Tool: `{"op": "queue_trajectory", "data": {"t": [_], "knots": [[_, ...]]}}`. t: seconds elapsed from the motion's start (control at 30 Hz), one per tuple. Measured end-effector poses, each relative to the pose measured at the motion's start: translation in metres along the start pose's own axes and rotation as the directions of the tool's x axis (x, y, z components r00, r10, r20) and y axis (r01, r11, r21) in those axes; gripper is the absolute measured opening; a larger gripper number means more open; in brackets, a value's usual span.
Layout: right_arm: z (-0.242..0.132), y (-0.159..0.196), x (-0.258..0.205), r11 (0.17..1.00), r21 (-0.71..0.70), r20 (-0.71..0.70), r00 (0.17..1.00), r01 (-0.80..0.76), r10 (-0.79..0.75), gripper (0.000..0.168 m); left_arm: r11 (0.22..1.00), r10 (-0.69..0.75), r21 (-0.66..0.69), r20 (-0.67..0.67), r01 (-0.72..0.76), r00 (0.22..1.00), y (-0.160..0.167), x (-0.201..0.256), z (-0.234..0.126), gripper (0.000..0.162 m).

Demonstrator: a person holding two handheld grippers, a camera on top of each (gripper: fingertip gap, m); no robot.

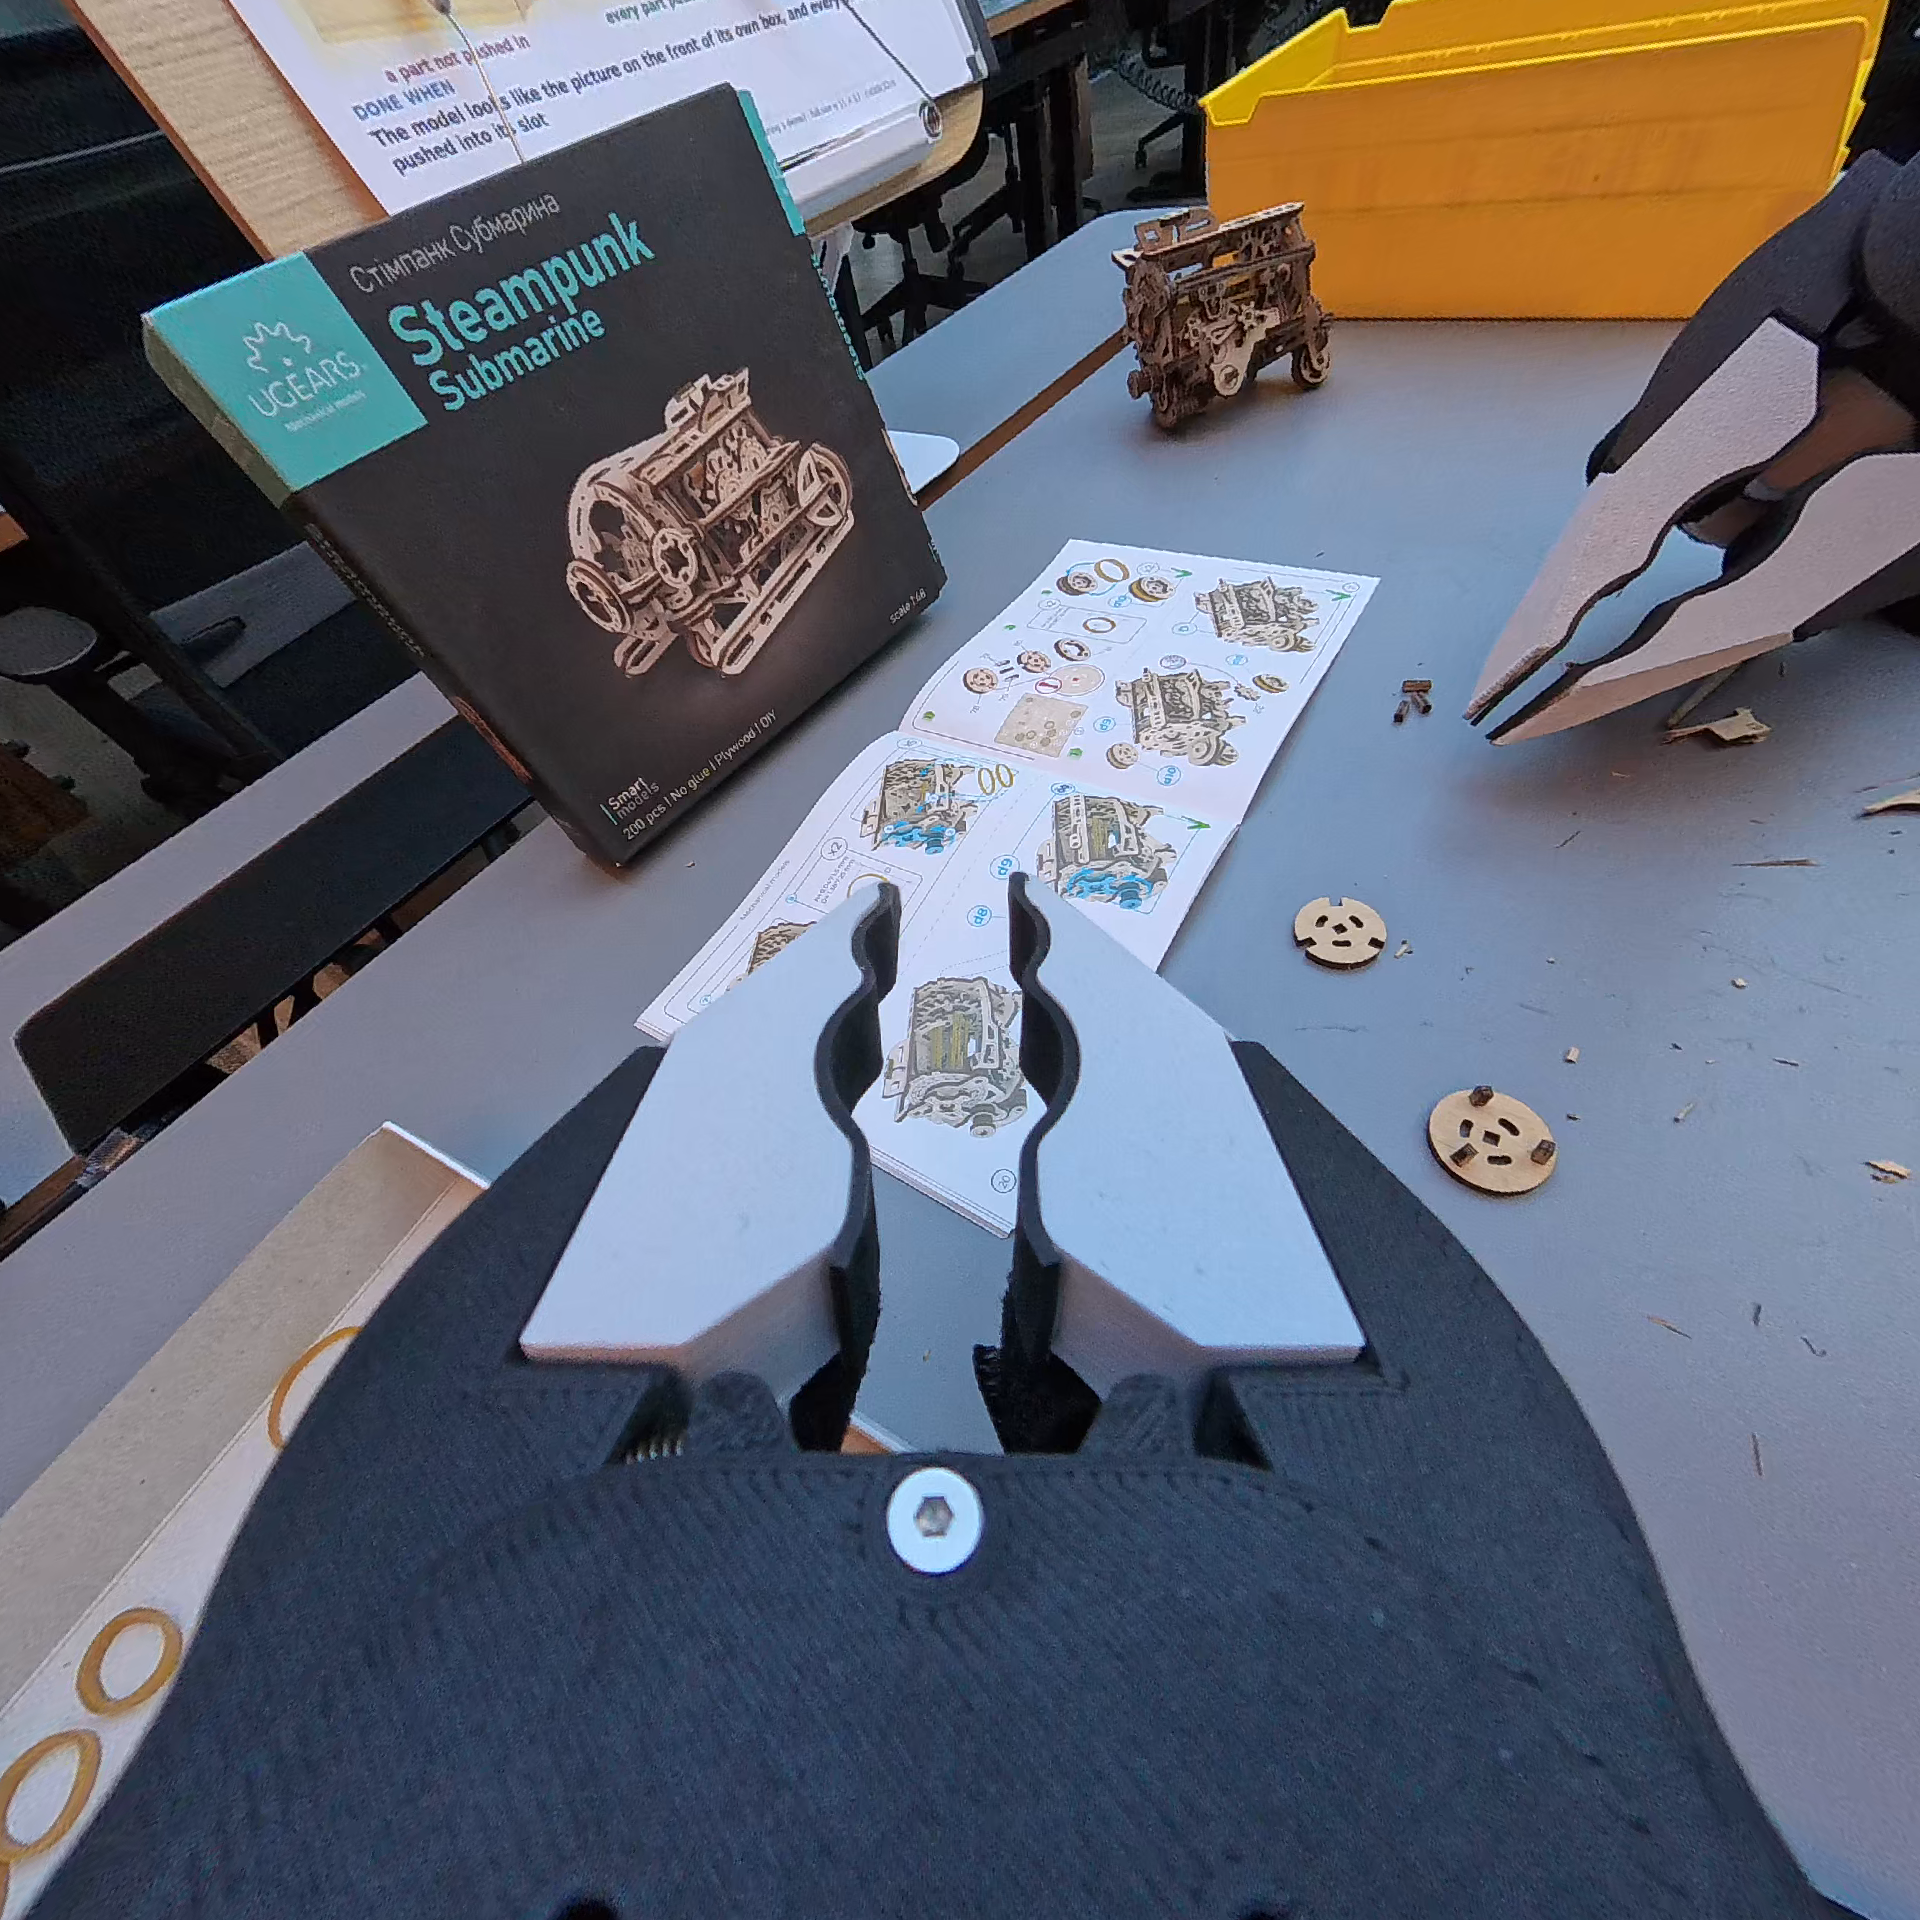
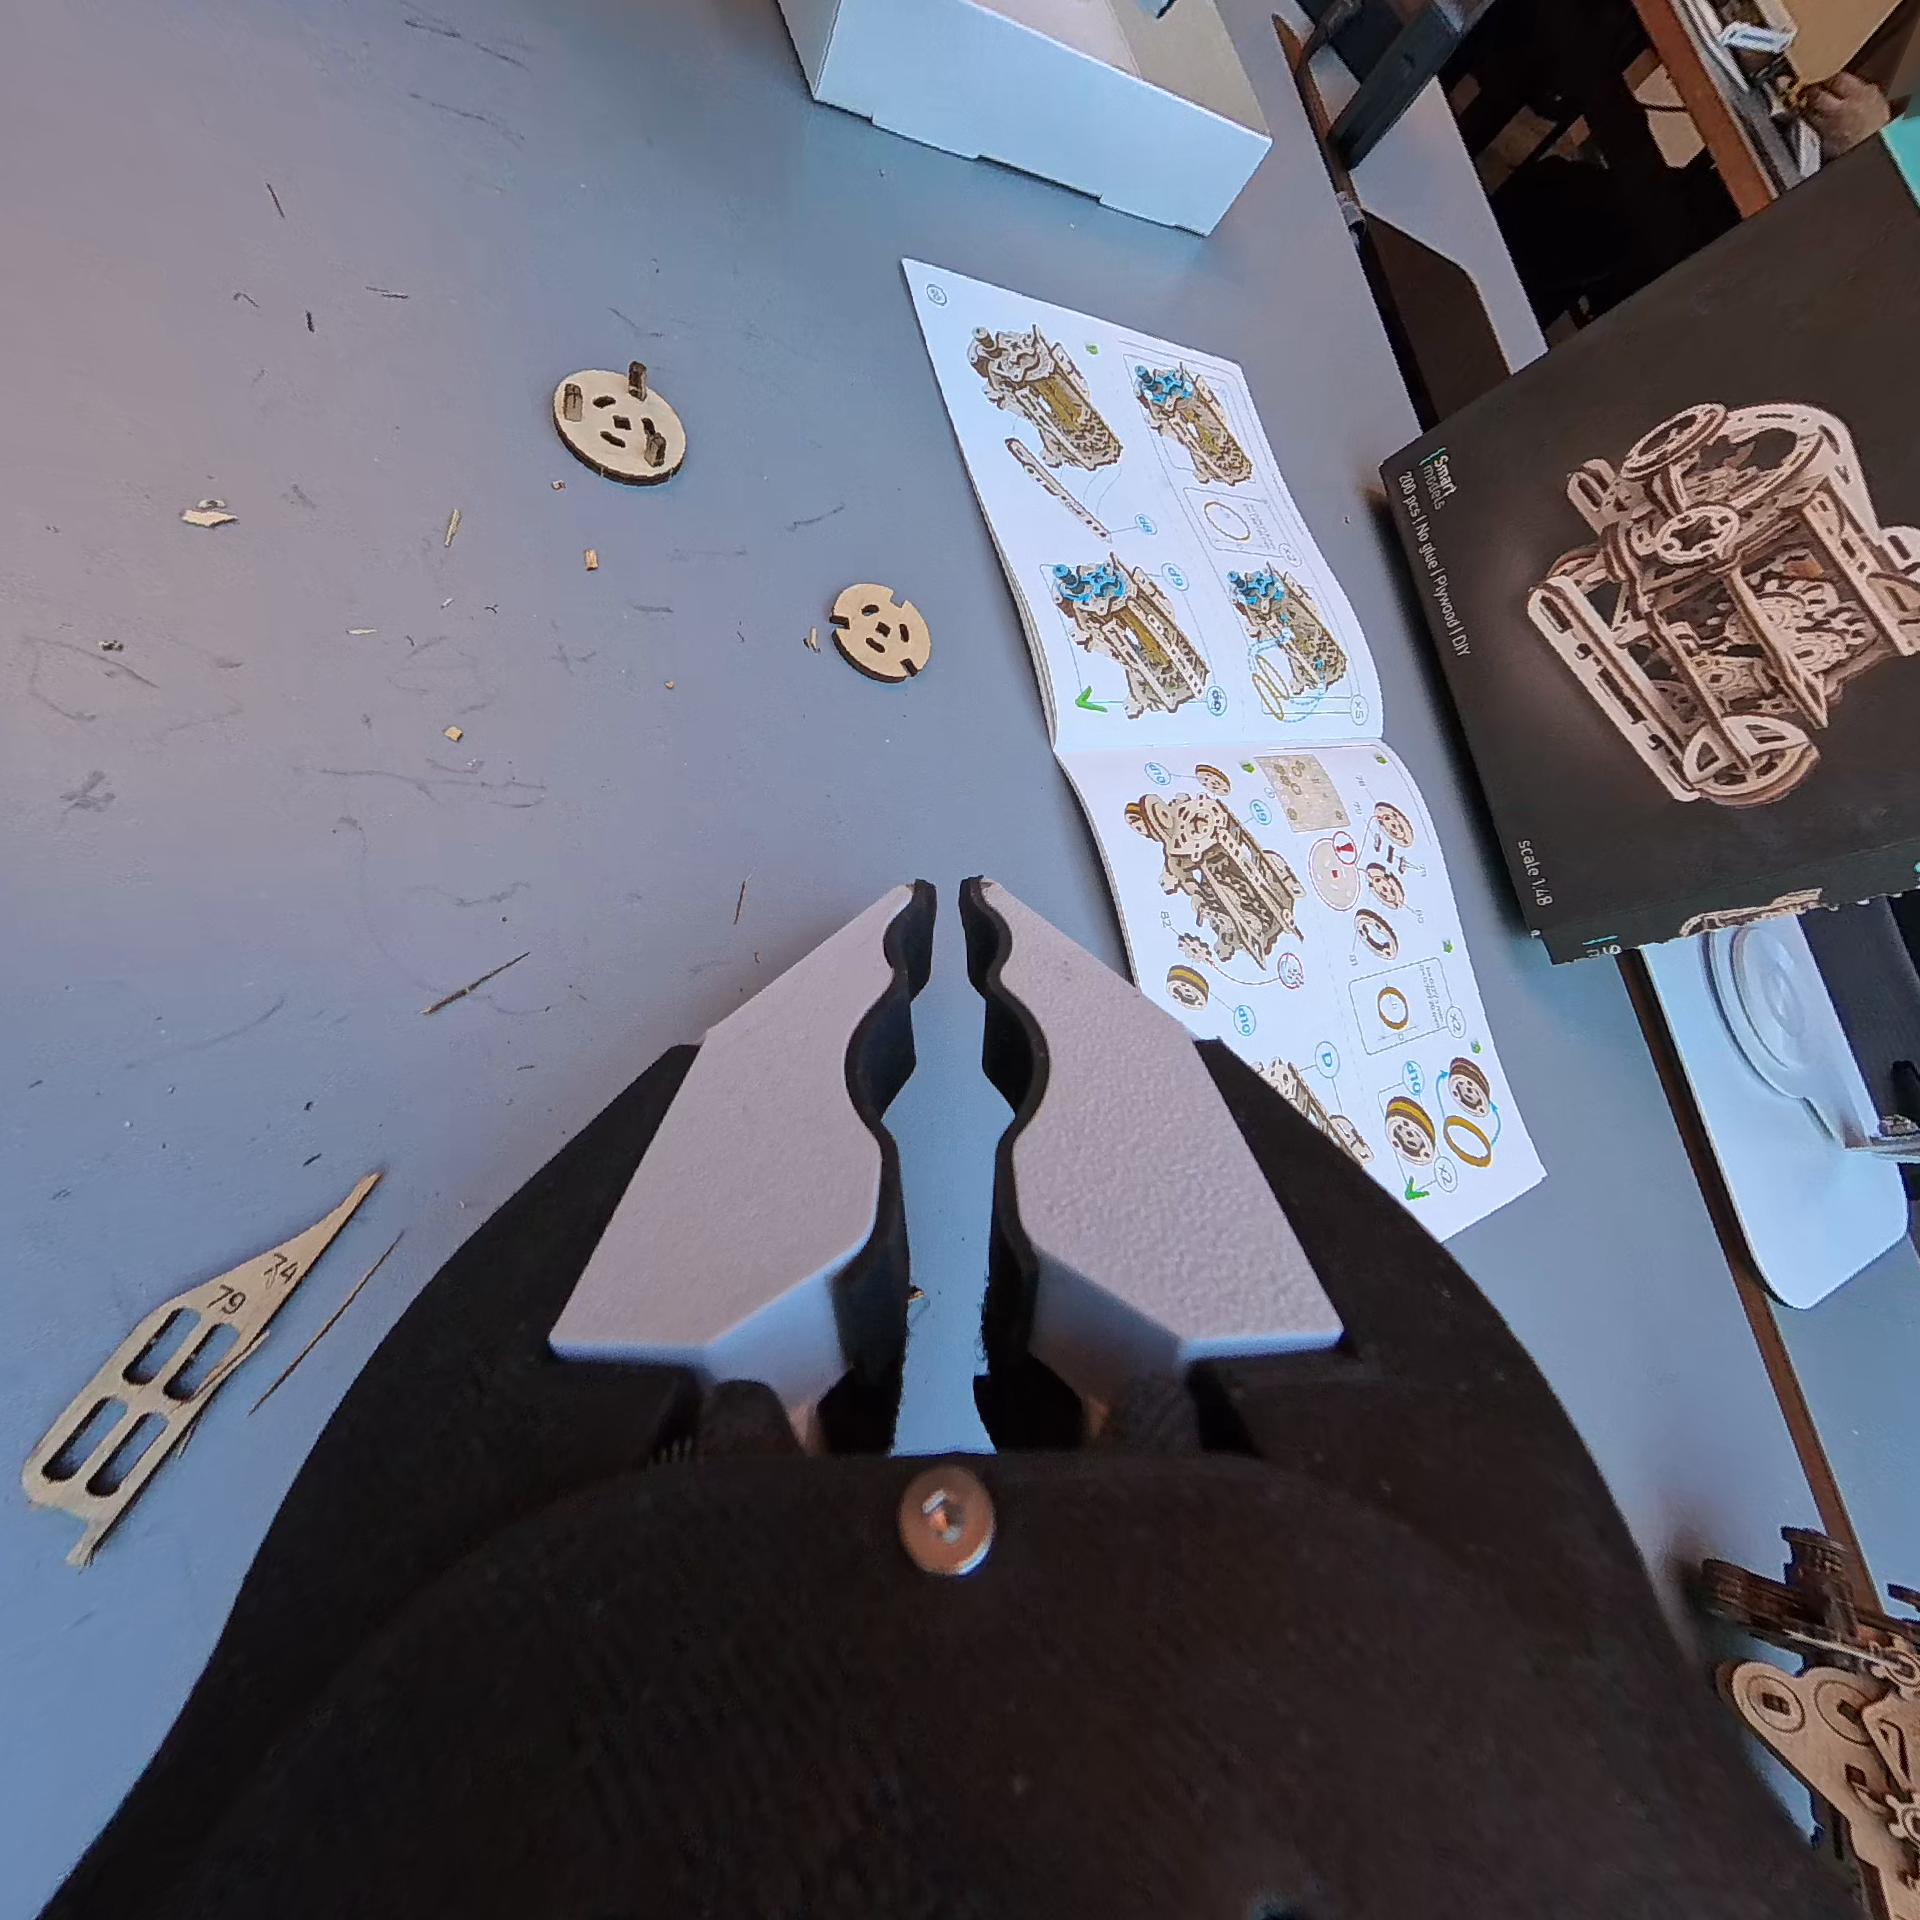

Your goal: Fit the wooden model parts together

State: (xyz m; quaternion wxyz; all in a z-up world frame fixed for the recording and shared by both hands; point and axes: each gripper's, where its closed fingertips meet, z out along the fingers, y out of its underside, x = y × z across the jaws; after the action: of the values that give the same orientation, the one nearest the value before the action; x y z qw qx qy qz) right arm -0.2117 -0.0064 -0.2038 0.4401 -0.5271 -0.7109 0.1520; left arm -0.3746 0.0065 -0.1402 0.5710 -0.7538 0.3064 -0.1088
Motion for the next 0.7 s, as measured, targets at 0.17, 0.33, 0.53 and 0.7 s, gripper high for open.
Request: {"op": "queue_trajectory", "data": {"t": [0.17, 0.33, 0.53, 0.7], "knots": [[0.0, -0.001, -0.001, 1.0, 0.001, 0.001, 1.0, 0.012, -0.012, 0.004, 1.0, 0.008, 0.004, 0.007, -0.008, 1.0, -0.002, 0.0, -0.001, 0.019], [0.004, -0.007, -0.006, 1.0, 0.019, 0.033, 0.999, -0.022, 0.021, 0.011, 1.0, 0.007, 0.001, 0.017, -0.007, 1.0, -0.003, -0.002, -0.003, 0.02], [0.034, -0.035, -0.012, 0.964, 0.031, 0.2, 0.947, -0.263, 0.252, 0.033, 1.0, 0.012, 0.016, 0.016, -0.012, 1.0, -0.008, 0.0, -0.004, 0.02], [0.043, -0.038, -0.007, 0.897, 0.0, 0.255, 0.868, -0.441, 0.427, 0.04, 0.999, 0.035, -0.013, 0.015, -0.035, 0.999, -0.004, 0.004, 0.0, 0.02]]}}
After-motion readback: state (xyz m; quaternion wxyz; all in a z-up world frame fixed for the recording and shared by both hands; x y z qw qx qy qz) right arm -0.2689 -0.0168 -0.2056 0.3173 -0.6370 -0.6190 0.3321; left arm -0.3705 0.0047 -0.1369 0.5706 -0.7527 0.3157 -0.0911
